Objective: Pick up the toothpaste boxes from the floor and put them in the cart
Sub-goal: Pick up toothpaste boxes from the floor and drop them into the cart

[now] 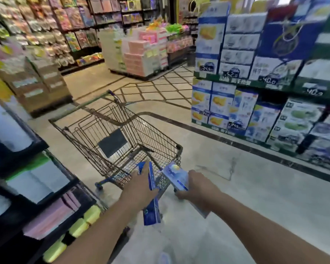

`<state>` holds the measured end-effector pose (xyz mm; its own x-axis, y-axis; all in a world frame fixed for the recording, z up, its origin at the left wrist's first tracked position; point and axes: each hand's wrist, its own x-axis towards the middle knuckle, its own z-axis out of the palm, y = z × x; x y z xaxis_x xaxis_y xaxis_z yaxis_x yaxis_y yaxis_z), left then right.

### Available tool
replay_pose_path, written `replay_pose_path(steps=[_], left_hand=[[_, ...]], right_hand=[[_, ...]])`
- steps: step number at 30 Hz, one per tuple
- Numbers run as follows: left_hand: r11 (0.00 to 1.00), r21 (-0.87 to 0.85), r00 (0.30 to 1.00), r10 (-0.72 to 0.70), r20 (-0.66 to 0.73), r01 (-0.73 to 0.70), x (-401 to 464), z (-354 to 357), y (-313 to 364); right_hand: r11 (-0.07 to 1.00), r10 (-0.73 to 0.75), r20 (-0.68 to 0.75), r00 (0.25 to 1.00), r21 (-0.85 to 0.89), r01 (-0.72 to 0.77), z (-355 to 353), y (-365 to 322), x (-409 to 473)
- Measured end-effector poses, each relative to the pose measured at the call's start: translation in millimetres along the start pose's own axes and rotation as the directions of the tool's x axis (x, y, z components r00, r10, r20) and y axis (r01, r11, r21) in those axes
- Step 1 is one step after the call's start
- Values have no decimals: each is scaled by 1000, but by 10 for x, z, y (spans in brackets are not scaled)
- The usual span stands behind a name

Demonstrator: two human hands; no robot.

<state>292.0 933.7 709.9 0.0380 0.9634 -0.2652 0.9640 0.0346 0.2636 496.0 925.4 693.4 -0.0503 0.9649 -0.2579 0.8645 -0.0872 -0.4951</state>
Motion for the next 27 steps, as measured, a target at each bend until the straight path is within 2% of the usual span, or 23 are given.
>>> replay_pose_path(steps=[6,15,19,23,27], left_hand=[[996,-88,1000,20,8,-19,1165,-175,-216],[988,-139,998,-60,30,63,2734,-502,-739],[976,-154,986,-145,77,155,3261,-311,-871],[940,-219,960,-232,157,263,3774,70,-972],[878,-282,921,-357,154,387,4282,571,-1080]], right_hand=[[999,38,37,999,32,-39,-127,-307,1153],[995,100,109,989,15,-102,-68,-819,2879],[978,155,181,971,113,-177,142,-849,3549],[977,171,252,952,83,-197,520,-756,4303],[959,230,383,895,66,-275,917,-648,4949]])
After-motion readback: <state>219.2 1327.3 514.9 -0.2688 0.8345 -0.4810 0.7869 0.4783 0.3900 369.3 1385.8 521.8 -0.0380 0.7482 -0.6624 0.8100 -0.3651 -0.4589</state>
